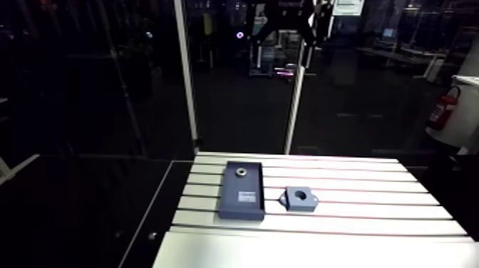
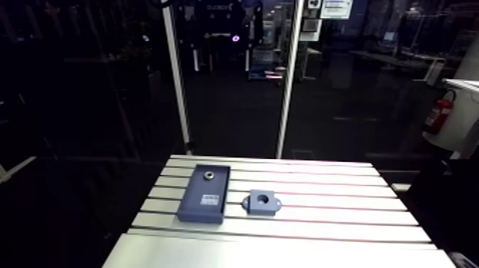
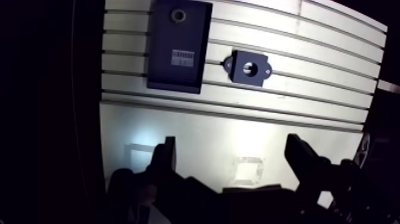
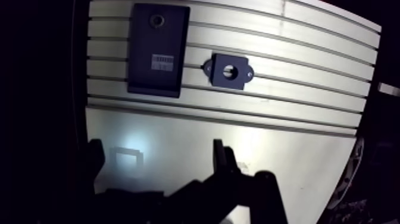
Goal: Pick up the bearing and press it into the housing until flush.
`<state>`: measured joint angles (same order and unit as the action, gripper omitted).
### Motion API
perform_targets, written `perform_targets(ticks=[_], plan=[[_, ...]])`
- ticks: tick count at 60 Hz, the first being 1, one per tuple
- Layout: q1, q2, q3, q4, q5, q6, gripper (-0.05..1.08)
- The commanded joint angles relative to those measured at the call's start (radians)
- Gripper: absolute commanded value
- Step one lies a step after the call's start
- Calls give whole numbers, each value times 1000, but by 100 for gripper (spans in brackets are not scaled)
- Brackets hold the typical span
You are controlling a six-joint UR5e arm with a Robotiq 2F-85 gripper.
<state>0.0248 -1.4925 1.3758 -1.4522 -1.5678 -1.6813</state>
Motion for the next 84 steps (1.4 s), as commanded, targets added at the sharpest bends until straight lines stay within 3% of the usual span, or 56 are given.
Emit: perform_targets(ticks=[1,10,29,51,55,84], plan=[[11,4,-1,-4,0,2,1],[31,13,11,-39,1,14,1],[99,103,16,-157,-2,67,1],[101,188,47,-281,-5,125,1],[101,217,47,-305,3,149,1],[101,345,47,-343,-7,306,1]])
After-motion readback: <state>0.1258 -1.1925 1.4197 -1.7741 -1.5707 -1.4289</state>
